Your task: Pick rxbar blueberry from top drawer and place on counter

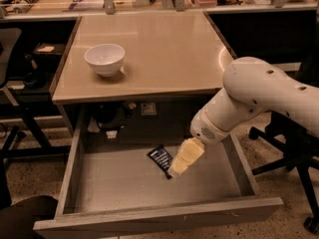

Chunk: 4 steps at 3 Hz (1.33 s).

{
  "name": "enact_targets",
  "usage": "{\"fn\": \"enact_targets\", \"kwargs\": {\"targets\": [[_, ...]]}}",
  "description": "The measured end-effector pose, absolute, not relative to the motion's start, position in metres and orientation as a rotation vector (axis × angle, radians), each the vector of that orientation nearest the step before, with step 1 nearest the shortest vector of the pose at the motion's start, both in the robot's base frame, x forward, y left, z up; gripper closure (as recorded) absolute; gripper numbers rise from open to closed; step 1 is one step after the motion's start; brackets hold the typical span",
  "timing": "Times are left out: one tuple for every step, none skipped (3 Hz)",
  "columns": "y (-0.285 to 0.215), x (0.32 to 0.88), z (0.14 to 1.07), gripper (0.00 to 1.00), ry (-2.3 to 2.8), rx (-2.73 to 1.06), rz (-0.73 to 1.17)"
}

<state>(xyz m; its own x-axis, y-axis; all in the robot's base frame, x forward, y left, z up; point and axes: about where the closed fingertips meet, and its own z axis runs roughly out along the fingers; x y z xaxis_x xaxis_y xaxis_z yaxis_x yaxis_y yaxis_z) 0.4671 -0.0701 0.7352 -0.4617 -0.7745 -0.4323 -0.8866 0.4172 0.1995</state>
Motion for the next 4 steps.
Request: {"fn": "enact_targets", "kwargs": {"targets": [[-0.070,0.467,0.735,0.00,2.402,-1.446,0.588],[-0.059,0.463,0.713,0.00,2.422,-1.390,0.617],[-0.034,0.469,0.672,0.00,2.478,-1.274,0.610],[-0.033,0.469,0.672,0.00,2.479,-1.268,0.610]]}}
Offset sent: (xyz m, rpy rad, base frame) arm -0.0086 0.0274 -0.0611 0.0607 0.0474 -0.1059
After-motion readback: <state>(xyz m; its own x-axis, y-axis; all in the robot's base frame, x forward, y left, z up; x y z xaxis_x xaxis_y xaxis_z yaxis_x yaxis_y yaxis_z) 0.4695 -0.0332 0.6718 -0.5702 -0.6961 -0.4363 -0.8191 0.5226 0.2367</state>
